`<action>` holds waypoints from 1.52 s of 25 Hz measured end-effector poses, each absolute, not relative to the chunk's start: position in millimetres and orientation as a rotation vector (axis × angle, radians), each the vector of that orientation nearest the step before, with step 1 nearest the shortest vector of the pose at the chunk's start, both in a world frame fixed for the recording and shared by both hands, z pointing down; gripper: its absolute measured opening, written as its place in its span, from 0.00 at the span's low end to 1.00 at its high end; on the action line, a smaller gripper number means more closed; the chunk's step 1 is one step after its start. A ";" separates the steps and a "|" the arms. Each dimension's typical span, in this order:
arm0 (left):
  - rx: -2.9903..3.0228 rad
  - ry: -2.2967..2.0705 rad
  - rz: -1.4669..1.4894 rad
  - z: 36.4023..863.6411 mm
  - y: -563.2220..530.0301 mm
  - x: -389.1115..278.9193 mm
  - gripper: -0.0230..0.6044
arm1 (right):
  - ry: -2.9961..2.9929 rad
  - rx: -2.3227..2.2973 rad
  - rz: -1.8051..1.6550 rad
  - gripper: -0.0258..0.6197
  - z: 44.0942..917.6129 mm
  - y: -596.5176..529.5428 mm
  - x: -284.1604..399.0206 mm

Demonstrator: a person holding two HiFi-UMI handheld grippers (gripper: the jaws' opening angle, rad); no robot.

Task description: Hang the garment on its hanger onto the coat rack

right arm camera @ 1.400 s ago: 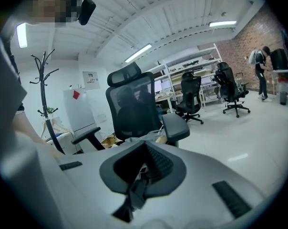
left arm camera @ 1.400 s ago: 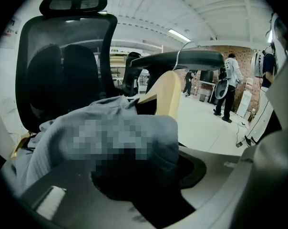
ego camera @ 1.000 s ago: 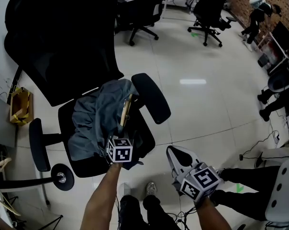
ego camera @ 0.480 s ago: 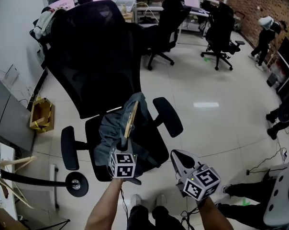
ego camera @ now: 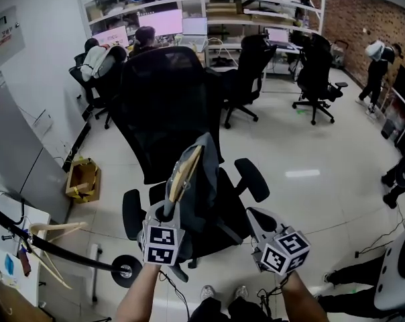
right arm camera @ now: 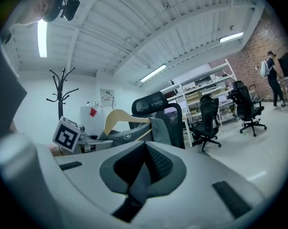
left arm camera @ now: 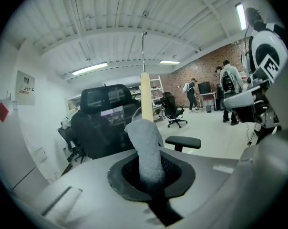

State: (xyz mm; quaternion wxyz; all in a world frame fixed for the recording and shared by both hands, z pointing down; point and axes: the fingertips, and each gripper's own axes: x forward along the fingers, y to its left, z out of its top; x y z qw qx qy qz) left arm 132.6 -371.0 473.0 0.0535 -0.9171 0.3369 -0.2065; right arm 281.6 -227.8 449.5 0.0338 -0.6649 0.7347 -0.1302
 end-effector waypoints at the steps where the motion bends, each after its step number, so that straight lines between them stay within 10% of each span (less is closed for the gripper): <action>1: -2.780 1.016 -0.619 460.0 -367.1 123.9 0.06 | 2.262 -2.035 -0.381 0.06 443.4 -228.9 274.0; 38: -2.598 1.510 -0.395 233.0 -103.2 -198.1 0.06 | 2.764 -0.847 0.078 0.06 270.2 -152.2 -46.9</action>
